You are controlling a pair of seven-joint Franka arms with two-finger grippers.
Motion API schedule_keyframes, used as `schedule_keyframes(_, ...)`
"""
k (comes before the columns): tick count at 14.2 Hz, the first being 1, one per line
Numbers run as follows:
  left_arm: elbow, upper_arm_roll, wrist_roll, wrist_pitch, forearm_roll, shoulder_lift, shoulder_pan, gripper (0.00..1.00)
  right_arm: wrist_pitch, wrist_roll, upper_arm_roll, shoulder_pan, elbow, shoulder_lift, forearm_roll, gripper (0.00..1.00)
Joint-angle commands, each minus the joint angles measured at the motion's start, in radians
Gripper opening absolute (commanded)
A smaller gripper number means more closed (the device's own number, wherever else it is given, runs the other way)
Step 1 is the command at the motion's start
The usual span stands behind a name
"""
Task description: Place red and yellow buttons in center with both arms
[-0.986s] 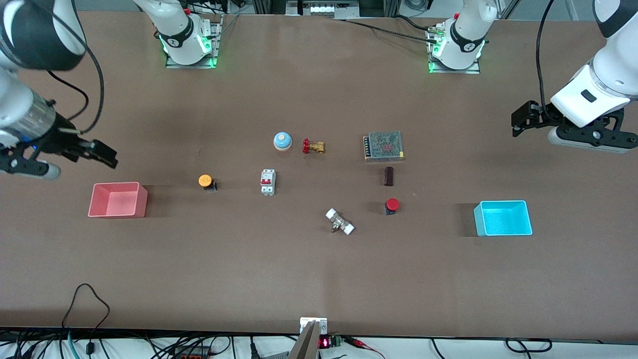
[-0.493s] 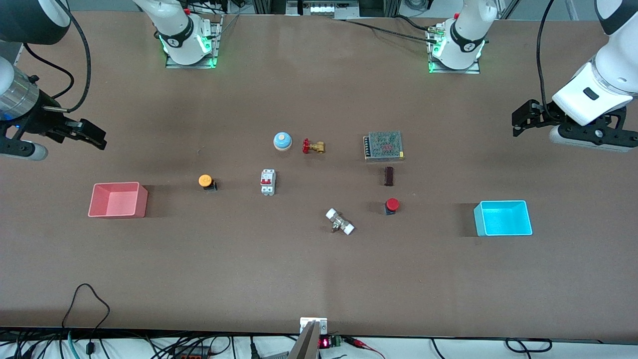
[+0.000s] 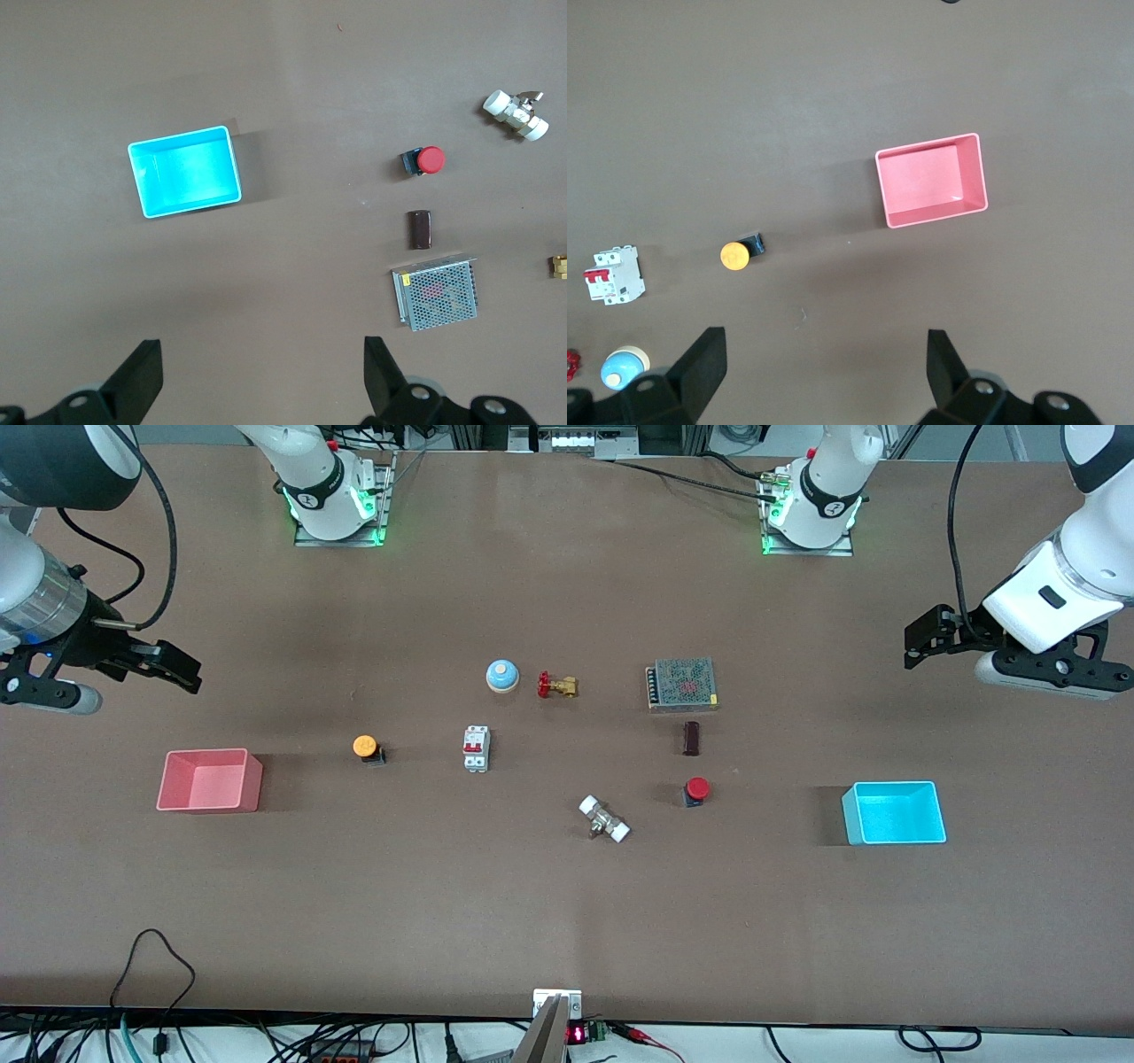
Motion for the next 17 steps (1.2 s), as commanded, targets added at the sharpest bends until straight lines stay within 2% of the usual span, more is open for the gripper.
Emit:
schedule_keyframes(1,0.018,-0.007,-0.01,-0.003,-0.001,0.011,0.004,1.0,-0.019,-0.002,-0.015,0.016,0.025,0.01,0.016,1.0)
schedule_keyframes(2,0.018,-0.01,-0.009,-0.005,0.029,0.01,0.004,1.0,-0.021,-0.004,-0.015,0.014,0.029,0.012,0.017,1.0)
schedule_keyframes(17,0.022,-0.011,-0.002,-0.011,0.034,0.01,-0.004,1.0,-0.03,-0.005,-0.014,0.013,0.032,0.012,0.016,1.0)
